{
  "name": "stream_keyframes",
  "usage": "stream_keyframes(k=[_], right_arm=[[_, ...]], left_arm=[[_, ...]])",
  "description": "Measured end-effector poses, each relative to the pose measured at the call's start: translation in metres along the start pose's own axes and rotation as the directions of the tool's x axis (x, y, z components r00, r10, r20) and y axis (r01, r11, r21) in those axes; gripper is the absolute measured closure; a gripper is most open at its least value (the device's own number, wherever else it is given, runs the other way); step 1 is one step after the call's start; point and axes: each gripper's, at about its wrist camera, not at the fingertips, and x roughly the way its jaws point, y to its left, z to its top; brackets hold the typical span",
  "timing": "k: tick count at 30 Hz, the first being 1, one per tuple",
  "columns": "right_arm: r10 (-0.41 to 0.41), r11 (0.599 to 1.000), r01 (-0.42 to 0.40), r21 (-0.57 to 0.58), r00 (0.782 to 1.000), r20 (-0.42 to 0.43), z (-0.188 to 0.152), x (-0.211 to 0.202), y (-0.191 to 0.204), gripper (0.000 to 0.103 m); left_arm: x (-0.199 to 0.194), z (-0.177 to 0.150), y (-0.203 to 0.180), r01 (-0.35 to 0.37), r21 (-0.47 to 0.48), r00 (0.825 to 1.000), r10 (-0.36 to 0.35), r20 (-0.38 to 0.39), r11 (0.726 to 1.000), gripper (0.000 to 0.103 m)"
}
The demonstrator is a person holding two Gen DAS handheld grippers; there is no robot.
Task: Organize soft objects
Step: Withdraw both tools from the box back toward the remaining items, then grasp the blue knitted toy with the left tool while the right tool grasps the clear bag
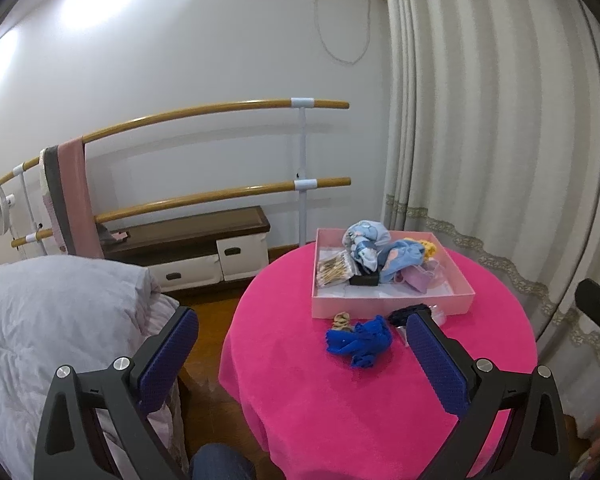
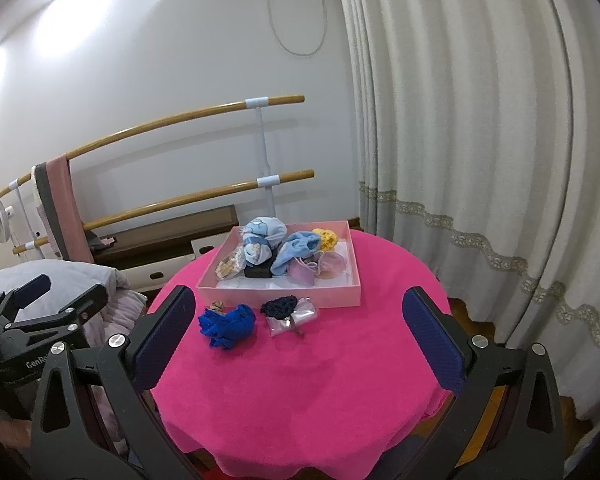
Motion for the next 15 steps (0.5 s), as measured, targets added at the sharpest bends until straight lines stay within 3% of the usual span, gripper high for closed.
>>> stream_keyframes(k=[8, 15], right_arm=[[-0.027, 0.999, 0.028, 0.014, 0.998, -0.062, -0.010, 0.024, -0.013, 0.000], [-0.030, 0.999, 0.032, 0.015, 0.989, -0.146, -0.027, 0.057, -0.018, 0.000]], left_arm=[[0.024, -0.006, 0.002, 0.000, 0.003, 0.999, 0.000, -0.046, 1.000, 0.000], [0.071, -0.019, -0.002, 0.005, 0.029, 0.991, -0.001, -0.136, 1.000, 0.000]])
